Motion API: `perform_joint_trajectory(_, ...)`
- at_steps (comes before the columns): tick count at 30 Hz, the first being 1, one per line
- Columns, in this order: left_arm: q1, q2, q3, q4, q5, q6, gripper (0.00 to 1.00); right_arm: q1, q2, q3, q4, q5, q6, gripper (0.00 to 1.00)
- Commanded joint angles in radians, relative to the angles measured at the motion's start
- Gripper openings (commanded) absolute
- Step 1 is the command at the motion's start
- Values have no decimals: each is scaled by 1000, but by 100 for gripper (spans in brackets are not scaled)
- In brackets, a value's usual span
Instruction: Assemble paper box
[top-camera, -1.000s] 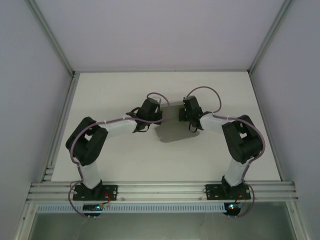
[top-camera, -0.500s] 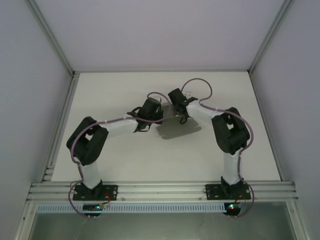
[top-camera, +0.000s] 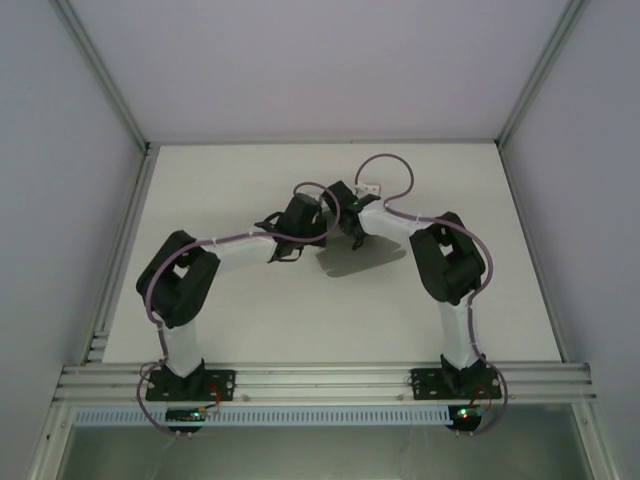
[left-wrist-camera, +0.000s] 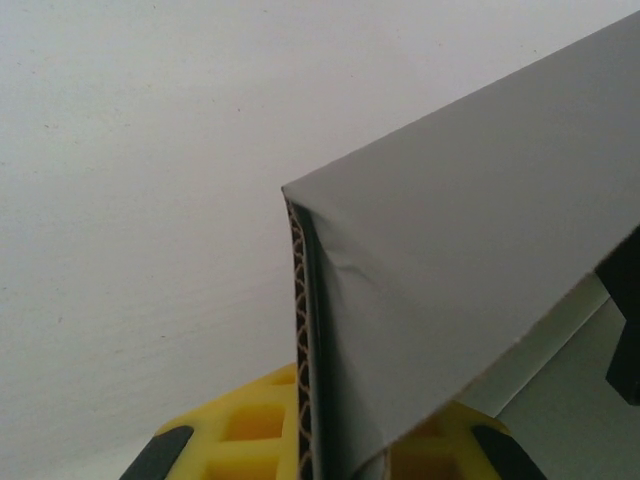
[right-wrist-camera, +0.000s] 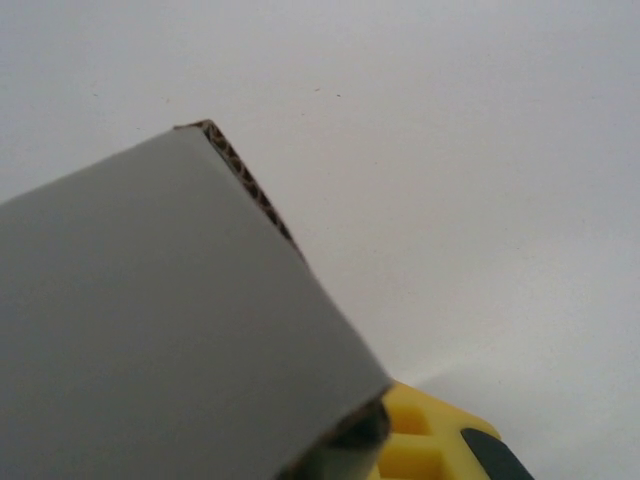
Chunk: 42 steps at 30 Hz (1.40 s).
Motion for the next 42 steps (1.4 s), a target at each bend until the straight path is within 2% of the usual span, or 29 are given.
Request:
perform_joint_trajectory(1, 38, -42, 14, -143, -70, -10, 0, -119, 37, -136, 65, 354, -97, 0)
perform_joint_trajectory(6, 38, -37, 21, -139, -57, -23, 0, -103, 24, -179, 203, 309, -220, 0)
perform_joint_trajectory(8, 36, -37, 21, -132, -48, -26, 0, -88, 9, -242, 374, 226, -347, 0)
perform_joint_trajectory(12, 38, -34, 23, -136, -31, -15, 0, -95, -81, -385, 596, 52, -447, 0)
perform_joint_trajectory(15, 37, -33, 19, -127, -20, -10, 0, -120, -183, -515, 777, -120, -483, 11)
perform_joint_trajectory(16, 37, -34, 17, -127, -17, -10, 0, -125, -211, -562, 864, -156, -524, 16)
perform_joint_trajectory(17, 37, -32, 19, -129, -14, -7, 0, -125, -226, -591, 924, -162, -582, 17)
perform_joint_trajectory(19, 37, -31, 16, -129, -12, -10, 0, -130, -240, -565, 825, -164, -566, 16)
perform_joint_trajectory(21, 37, -34, 13, -130, -8, -9, 0, -122, -251, -550, 798, -129, -560, 17)
perform_joint_trajectory(24, 36, -37, 10, -130, -10, -8, 0, -125, -295, -571, 786, -202, -472, 22)
perform_joint_trajectory(26, 36, -37, 9, -130, -9, -7, 0, -134, -324, -578, 778, -246, -446, 27)
perform_joint_trajectory(27, 35, -37, 9, -131, -6, -5, 0, -136, -336, -577, 765, -267, -436, 32)
perform_joint_trajectory(28, 35, -36, 9, -128, -5, -4, 0, -136, -352, -574, 756, -284, -435, 41)
perform_joint_trajectory(29, 36, -36, 8, -125, -3, -2, 0, -135, -362, -571, 745, -286, -427, 45)
perform_joint_trajectory(35, 33, -37, 4, -115, -5, 5, 0, -161, -406, -570, 702, -362, -365, 46)
perform_joint_trajectory(37, 34, -34, 7, -115, -6, 10, 0, -162, -414, -571, 699, -387, -354, 49)
perform_joint_trajectory(42, 36, -23, 10, -111, -4, 5, 0, -186, -445, -594, 763, -573, -337, 72)
